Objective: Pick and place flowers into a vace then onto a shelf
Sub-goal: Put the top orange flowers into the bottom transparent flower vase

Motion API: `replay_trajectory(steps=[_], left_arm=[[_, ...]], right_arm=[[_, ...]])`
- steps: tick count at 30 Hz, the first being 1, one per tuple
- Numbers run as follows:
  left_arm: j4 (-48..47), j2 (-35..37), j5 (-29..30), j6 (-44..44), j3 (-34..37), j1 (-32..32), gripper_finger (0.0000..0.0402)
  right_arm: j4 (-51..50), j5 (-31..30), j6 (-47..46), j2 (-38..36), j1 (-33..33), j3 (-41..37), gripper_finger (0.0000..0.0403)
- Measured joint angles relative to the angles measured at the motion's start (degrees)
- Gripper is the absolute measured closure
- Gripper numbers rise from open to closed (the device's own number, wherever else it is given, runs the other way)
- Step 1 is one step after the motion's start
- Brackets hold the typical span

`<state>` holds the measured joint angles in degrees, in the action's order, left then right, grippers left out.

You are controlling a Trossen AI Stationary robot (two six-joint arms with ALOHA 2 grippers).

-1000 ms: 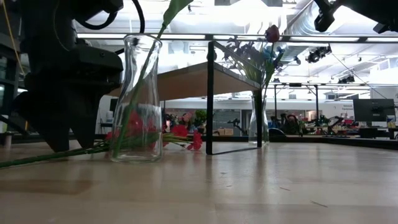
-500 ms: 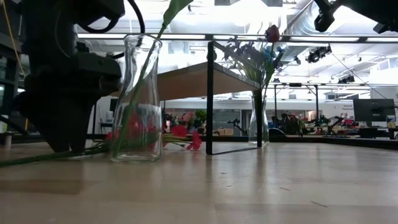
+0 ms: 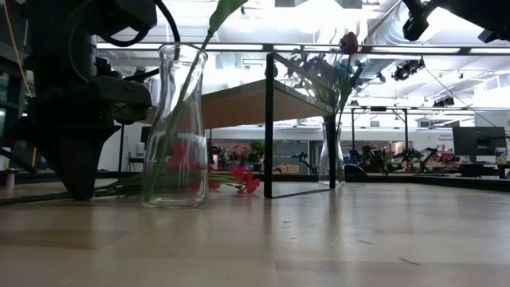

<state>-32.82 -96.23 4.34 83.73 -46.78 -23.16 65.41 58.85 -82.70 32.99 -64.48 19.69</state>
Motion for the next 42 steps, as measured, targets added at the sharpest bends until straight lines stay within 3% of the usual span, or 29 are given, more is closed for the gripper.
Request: replay_trajectory(steps=[15,27,42], left_arm=[[-1.30,0.73,-0.17,8.15,-0.51,-0.07,0.0368],[-21.78,1.18,-2.43,8.64,-9.59,-0.79,0.0370],[-40.75,1.38,2.47,22.49,-23.55,-5.06,0.0370]], right_arm=[[-0.02,0.02,0.00,0.00,0.01,-0.01,0.0123],[-0.01,0.04,0.00,0.00,0.00,0.01,0.0123],[0.00,0.06,0.17,-0.02,0.00,-0.01,0.0123]])
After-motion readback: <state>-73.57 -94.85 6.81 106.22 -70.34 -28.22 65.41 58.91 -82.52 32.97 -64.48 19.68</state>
